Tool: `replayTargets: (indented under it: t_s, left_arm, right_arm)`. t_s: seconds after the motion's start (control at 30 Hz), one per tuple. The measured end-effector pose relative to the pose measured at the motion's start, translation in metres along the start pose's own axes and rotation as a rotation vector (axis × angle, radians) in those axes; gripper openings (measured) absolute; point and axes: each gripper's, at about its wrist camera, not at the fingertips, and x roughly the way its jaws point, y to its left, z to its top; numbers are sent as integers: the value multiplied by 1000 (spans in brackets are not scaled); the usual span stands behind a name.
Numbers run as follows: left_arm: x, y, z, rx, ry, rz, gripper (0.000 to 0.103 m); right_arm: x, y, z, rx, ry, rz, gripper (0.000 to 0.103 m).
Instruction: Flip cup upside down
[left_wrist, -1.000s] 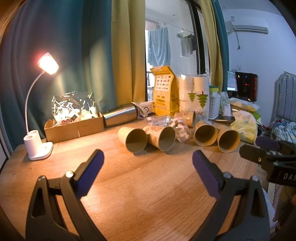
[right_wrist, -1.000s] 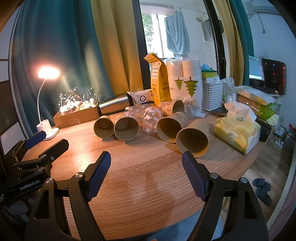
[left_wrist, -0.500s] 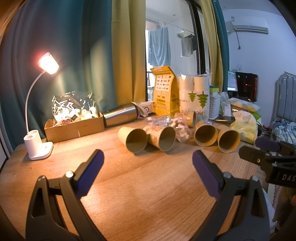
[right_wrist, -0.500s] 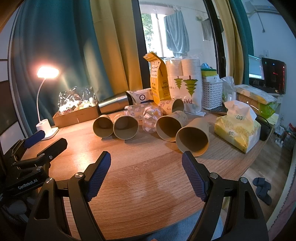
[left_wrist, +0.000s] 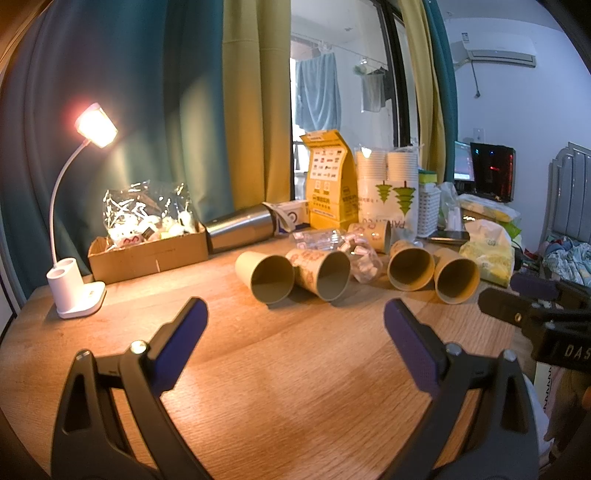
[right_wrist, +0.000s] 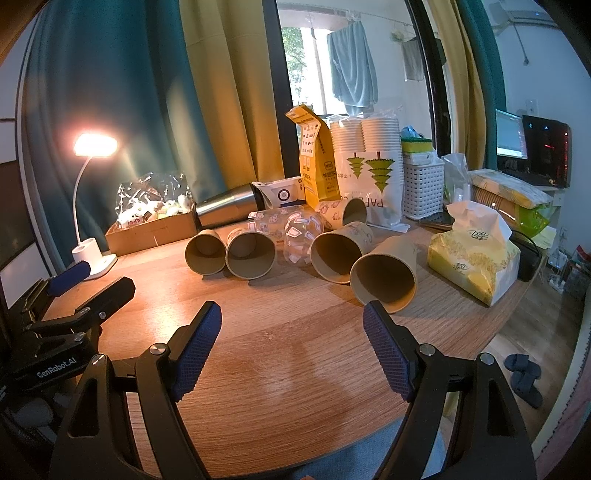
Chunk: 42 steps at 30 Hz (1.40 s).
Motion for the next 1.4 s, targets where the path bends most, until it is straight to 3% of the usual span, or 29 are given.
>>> replayTargets:
  t_s: [0.3, 0.47, 0.8, 1.0, 1.1, 1.2, 1.4]
  left_arm:
    - [1, 0, -1, -3, 20, -6, 97]
    - [10, -8, 1, 27, 137, -64, 97]
    - [32, -52, 78, 166, 207, -119, 97]
    - [85, -90, 111, 216, 270, -118, 98]
    - [131, -94, 126, 118, 361, -145, 98]
    - [173, -93, 130, 53, 434, -126, 97]
    - [246, -105, 125, 54, 573, -91, 97]
  right_arm:
    - [0, -4, -4, 5, -4, 14, 82]
    - [4, -10, 0, 10, -5, 25, 82]
    - [18, -53, 5, 32, -44, 13, 82]
    - [22, -87, 2, 69, -60, 3, 82]
    - [27, -103, 1, 104, -59, 10, 82]
    - [26, -116, -2, 122, -72, -4, 82]
    - [36, -135, -3, 148, -83, 7, 82]
